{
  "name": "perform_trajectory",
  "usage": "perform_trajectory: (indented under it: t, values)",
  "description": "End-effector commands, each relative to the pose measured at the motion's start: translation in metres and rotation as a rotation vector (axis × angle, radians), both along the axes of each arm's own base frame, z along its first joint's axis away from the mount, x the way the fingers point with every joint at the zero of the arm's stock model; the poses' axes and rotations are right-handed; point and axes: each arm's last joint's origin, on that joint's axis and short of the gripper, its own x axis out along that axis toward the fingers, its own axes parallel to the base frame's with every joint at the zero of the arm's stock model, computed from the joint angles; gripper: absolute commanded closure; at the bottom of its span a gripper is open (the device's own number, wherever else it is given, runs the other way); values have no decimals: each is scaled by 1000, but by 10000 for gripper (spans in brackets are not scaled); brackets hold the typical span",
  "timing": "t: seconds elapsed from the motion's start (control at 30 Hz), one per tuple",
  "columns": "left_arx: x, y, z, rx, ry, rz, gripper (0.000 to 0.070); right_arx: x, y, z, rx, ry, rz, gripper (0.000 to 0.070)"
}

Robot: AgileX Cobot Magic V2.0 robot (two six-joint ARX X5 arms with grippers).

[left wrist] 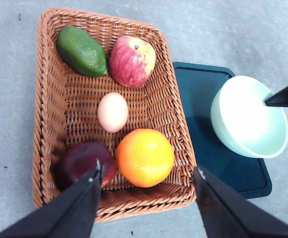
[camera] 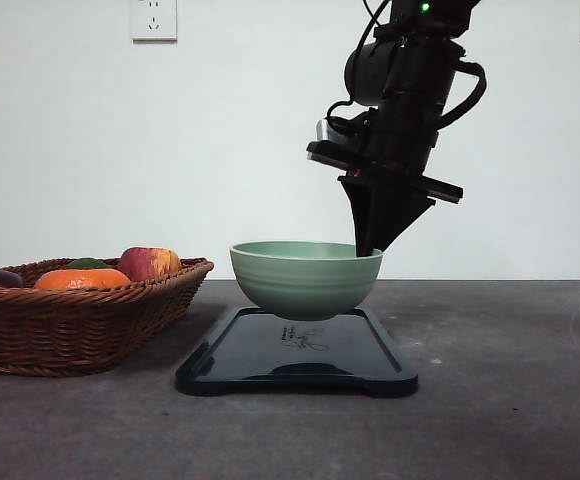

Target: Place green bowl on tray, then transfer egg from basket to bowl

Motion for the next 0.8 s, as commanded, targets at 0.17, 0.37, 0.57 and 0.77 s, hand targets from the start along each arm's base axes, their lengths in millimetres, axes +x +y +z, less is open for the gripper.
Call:
perform_trajectory:
  t: [0.17, 0.37, 0.57, 0.77]
  values:
    - [1, 0, 6, 1, -26, -8, 349, 10, 10, -13, 6, -7, -2, 700]
    - [1, 0, 6, 1, -25, -8, 349, 12, 11, -19, 3, -3, -7, 700]
    - [1, 0, 5, 1, -16, -8, 349, 15, 12, -28, -5, 18, -5, 696]
    - [0, 0, 5, 1, -13, -8, 349, 12, 14, -25, -1, 24, -4, 512]
